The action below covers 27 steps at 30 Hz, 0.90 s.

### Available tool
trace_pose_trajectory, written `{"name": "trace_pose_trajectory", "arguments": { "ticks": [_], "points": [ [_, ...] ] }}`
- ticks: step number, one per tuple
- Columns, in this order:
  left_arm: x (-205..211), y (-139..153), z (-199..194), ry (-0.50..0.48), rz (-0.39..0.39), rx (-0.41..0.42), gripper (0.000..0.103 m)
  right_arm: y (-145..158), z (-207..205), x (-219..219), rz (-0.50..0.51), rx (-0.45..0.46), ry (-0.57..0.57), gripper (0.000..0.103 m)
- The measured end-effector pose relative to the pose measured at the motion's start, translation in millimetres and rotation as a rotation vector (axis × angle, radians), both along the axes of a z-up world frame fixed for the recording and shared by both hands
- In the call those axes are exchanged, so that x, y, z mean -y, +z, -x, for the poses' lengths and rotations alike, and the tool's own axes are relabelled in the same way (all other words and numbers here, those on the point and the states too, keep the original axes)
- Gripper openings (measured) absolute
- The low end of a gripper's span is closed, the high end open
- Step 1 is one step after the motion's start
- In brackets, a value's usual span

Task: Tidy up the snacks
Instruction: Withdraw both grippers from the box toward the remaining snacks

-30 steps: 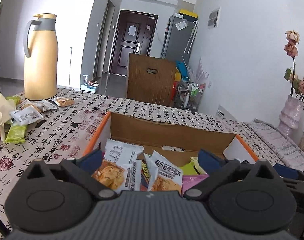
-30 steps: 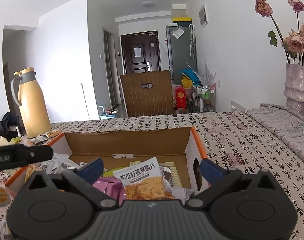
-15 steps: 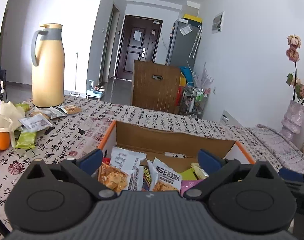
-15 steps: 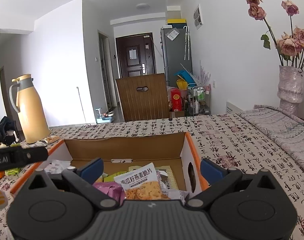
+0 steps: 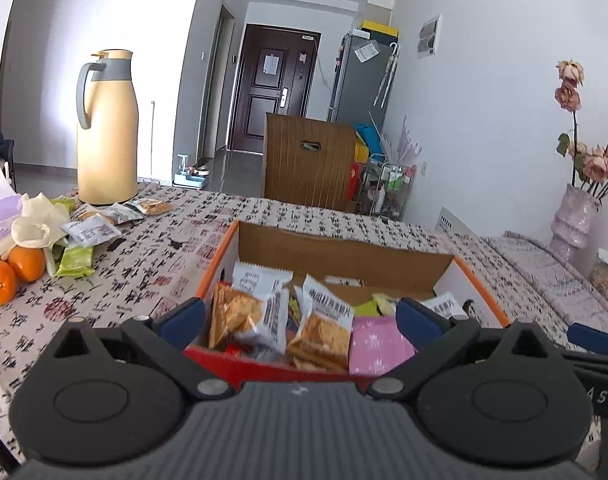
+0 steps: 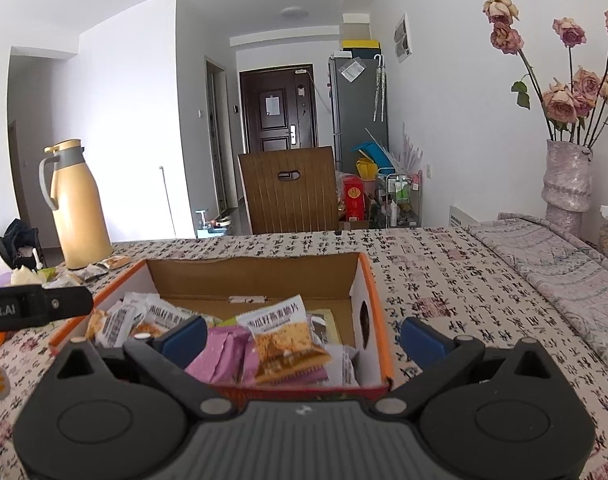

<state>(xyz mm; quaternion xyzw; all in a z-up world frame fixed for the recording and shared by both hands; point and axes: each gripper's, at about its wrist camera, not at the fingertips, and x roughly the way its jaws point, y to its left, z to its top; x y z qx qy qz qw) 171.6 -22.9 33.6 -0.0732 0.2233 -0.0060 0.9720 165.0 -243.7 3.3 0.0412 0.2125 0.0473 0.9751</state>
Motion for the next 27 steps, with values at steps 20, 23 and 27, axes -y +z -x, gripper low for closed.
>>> {"name": "trace_pose_trajectory", "arguments": {
  "ticks": [20,23,27],
  "points": [
    [-14.3,-55.9,57.8,-0.04,-0.045,-0.122,0.103,-40.4,58.4,32.6,0.021,-0.101,0.042,0.103],
    [-17.8,-65.7,61.8,-0.04,-0.048,-0.148,0.103,-45.5,61.1,35.7,0.042,-0.127,0.043,0.103],
    [-20.6,-71.4,63.3,-0.051,-0.042,-0.162,0.103,-52.0,61.5,41.5,0.058,-0.158,0.054,0.103]
  ]
}}
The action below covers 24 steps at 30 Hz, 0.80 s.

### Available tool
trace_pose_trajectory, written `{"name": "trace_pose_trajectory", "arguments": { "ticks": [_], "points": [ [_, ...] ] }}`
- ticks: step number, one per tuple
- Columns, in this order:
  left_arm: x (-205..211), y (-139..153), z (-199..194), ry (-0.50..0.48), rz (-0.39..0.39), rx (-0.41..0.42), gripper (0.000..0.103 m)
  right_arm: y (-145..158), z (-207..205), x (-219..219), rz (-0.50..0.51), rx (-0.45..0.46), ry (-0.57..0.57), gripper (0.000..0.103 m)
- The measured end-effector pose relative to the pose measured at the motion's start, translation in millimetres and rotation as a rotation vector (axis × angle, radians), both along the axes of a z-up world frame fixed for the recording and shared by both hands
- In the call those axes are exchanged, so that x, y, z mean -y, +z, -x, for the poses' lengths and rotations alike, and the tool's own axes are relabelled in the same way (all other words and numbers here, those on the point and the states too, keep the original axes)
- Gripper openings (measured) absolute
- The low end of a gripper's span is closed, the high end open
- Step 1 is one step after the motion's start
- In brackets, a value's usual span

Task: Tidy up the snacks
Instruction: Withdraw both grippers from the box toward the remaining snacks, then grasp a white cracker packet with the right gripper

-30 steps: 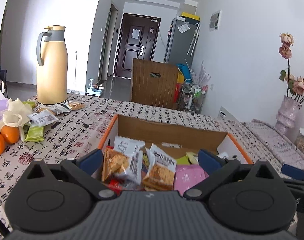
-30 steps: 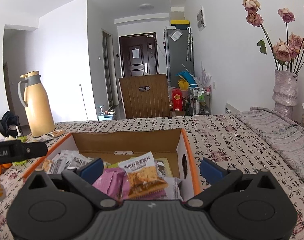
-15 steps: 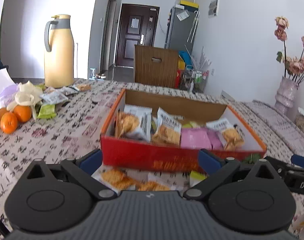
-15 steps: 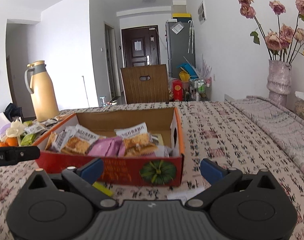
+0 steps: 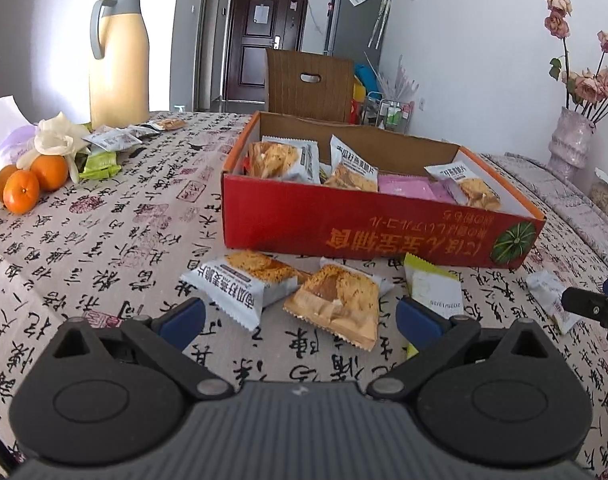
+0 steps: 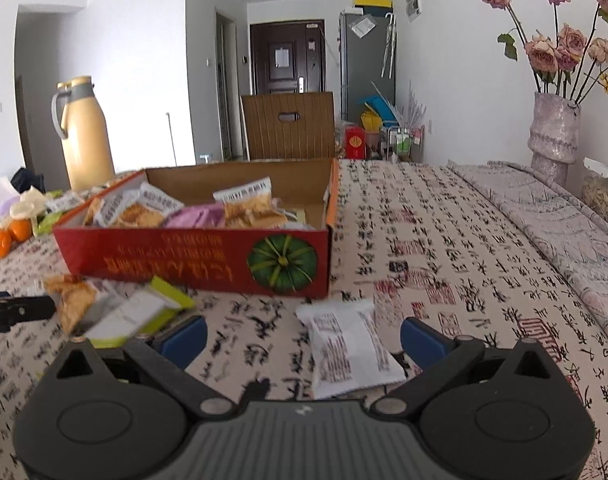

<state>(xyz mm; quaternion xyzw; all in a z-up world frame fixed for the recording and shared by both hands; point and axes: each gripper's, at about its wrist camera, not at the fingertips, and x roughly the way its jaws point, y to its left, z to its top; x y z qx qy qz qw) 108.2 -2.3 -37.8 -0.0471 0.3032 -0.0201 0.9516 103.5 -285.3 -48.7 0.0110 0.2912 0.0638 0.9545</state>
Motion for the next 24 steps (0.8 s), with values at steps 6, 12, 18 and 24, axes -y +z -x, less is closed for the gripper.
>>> {"name": "trace_pose_trajectory", "arguments": {
  "ticks": [6,12,18,24],
  "points": [
    [-0.1,-4.4,-3.6,-0.008,0.007,-0.013,0.103,-14.1,-13.1,4.6,0.001,-0.077,0.004,0.092],
    [-0.5,-7.7,-6.6,-0.012,0.015,-0.027,0.103,-23.5,-37.9,10.9,0.003,-0.119,-0.036,0.08],
    [1.2,-9.6,-8.3,-0.03,0.014,-0.041,0.103,-27.2,-47.8,8.5,0.032,-0.136,-0.016,0.054],
    [1.9,-9.4,-8.6,-0.04,0.015,-0.051,0.103,-23.9,-44.0,0.3,0.074,-0.12,-0.01,0.04]
  ]
}}
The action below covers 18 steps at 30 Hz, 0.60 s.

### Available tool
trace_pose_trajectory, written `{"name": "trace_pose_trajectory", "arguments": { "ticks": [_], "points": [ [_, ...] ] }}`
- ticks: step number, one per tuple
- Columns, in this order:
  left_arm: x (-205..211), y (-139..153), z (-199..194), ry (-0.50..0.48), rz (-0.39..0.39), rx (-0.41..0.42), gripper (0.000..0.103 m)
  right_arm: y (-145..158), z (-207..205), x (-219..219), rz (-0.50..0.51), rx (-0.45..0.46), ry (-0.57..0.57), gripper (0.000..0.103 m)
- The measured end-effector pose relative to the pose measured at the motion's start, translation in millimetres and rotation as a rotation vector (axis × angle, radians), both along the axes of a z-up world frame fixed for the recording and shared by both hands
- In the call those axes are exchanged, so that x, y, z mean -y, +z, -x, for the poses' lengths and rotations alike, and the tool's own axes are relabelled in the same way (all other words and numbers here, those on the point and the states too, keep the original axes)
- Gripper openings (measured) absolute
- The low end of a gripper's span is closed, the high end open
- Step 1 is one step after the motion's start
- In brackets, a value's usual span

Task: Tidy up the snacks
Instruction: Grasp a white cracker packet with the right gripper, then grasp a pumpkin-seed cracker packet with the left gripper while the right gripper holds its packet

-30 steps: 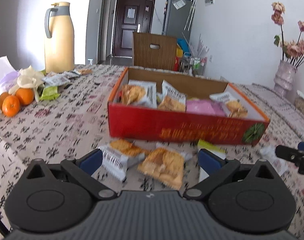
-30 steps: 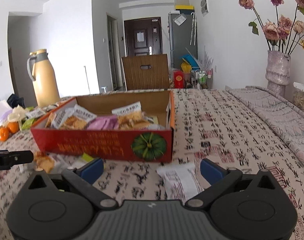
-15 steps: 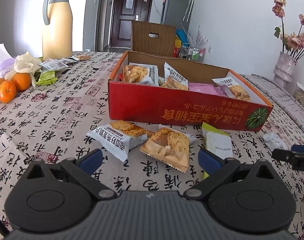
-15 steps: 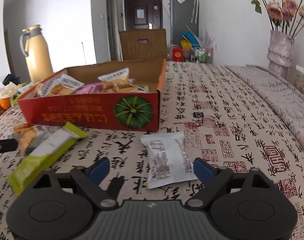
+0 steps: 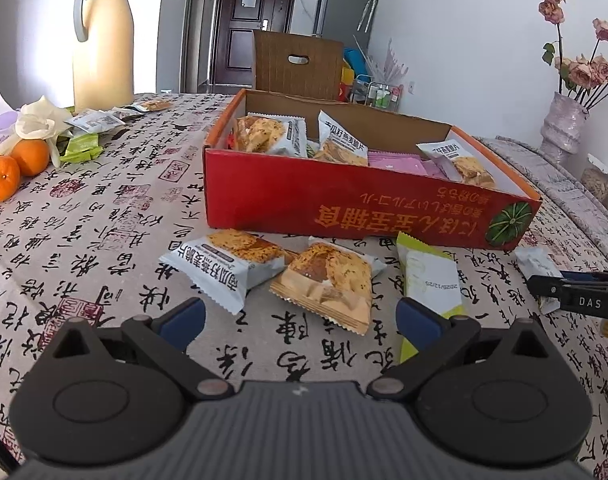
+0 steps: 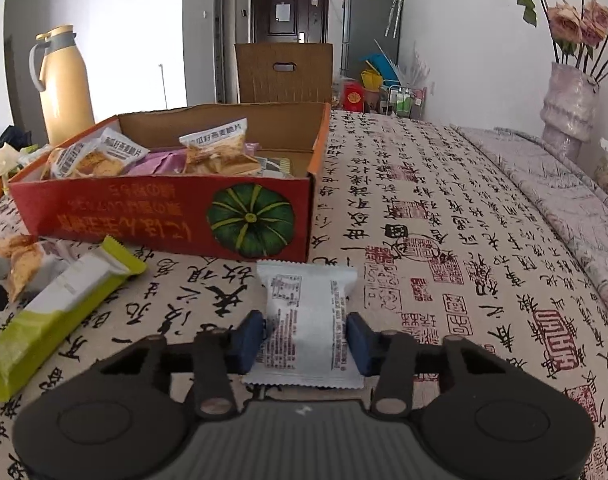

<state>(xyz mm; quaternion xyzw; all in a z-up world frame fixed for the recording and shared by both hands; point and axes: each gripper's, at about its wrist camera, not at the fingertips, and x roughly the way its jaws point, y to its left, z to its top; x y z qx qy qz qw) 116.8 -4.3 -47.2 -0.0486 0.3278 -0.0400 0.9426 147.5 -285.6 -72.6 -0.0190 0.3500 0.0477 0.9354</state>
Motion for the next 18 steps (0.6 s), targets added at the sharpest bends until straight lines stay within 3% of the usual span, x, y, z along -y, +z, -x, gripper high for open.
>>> {"name": "trace_pose_trajectory", "arguments": {
  "ticks": [7,16,18],
  "points": [
    [-14.0,13.9,-6.6,0.016,-0.018,0.002,0.103,13.7,14.6,-1.9,-0.021,0.069,-0.006,0.038],
    [-37.9,21.6,-39.2,0.016,-0.143,-0.001,0.103,18.9,31.5,-2.4,-0.049,0.092,-0.03,0.038],
    [-40.6,19.4,-47.9,0.007,-0.154,-0.021,0.097,19.1,34.2,-1.8,-0.056,0.092,-0.038,0.038]
  ]
}}
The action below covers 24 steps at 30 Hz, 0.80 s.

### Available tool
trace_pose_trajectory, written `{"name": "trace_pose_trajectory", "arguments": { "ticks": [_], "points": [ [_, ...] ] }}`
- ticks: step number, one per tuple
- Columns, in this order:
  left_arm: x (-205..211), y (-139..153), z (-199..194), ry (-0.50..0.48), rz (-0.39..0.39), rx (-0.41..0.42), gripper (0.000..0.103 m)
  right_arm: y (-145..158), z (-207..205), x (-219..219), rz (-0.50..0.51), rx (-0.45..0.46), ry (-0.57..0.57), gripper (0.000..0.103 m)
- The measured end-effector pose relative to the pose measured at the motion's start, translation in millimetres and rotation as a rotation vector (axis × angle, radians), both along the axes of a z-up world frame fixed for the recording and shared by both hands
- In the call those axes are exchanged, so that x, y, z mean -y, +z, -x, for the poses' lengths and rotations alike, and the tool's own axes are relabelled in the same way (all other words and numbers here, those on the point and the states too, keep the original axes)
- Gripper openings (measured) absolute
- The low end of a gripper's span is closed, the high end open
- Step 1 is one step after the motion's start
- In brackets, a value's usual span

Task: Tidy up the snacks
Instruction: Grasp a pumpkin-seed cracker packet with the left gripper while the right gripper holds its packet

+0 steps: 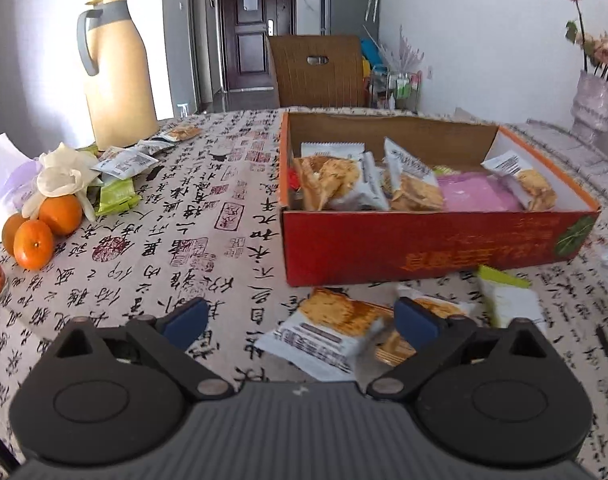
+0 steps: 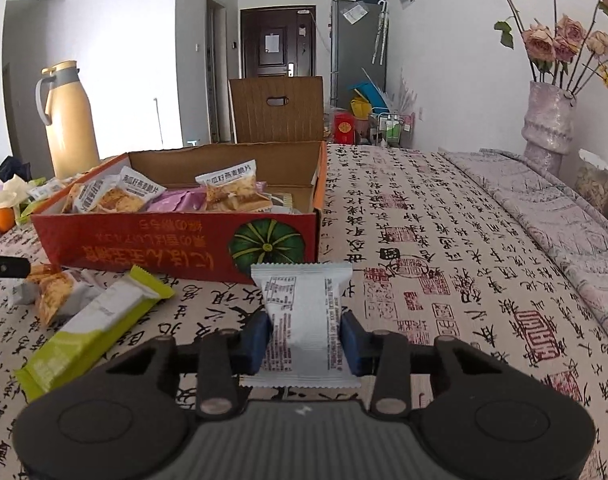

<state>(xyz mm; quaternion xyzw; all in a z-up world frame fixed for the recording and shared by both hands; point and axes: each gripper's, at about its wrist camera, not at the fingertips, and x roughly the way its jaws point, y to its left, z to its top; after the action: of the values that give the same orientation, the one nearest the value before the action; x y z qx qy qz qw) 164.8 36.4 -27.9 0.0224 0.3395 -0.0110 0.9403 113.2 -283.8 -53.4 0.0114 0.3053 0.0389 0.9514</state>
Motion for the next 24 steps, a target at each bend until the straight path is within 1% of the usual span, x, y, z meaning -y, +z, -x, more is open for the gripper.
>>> {"name": "trace_pose_trajectory", "arguments": {
  "ticks": [1,7,8,9,11,14,15,17,18,20,24],
  "points": [
    [-0.7,-2.0,-3.8,-0.007,-0.002,-0.012,0.095,0.0,1.5,0.5,-0.003,-0.001,-0.004,0.038],
    [-0.2,-14.5,-13.0,-0.044,0.002,-0.049,0.093,0.0,6.1,1.6,-0.007,-0.002,-0.019,0.038],
    [0.8,-15.8,-13.7,-0.05,-0.001,-0.052,0.091,-0.1,6.4,1.6,-0.008,-0.003,-0.021,0.038],
    [1.2,-17.5,-14.8,-0.054,-0.001,-0.06,0.086,-0.2,7.0,1.7,-0.009,-0.004,-0.023,0.038],
    [1.3,-21.1,-17.2,-0.056,0.002,-0.081,0.078,-0.6,8.0,1.0,-0.012,-0.005,-0.022,0.038],
    [-0.8,-25.4,-19.3,-0.053,0.01,-0.097,0.072,-1.3,9.6,-1.0,-0.016,-0.006,-0.018,0.038],
    [-1.2,-25.2,-18.5,-0.056,0.013,-0.093,0.062,-1.6,9.8,-1.5,-0.018,-0.006,-0.017,0.038],
    [-1.6,-23.2,-17.2,-0.07,0.023,-0.087,0.048,-2.0,10.3,-1.7,-0.022,-0.007,-0.017,0.038],
    [-2.2,-22.5,-15.9,-0.079,0.035,-0.086,0.046,-2.3,10.9,-2.2,-0.024,-0.007,-0.016,0.038],
    [-1.1,-21.5,-12.2,-0.087,0.032,-0.079,0.044,-2.9,12.3,-4.3,-0.026,-0.009,-0.01,0.038],
    [-0.6,-14.8,0.1,-0.078,0.023,-0.039,0.044,-2.0,14.9,-5.9,-0.023,-0.006,-0.001,0.038]
  ]
}}
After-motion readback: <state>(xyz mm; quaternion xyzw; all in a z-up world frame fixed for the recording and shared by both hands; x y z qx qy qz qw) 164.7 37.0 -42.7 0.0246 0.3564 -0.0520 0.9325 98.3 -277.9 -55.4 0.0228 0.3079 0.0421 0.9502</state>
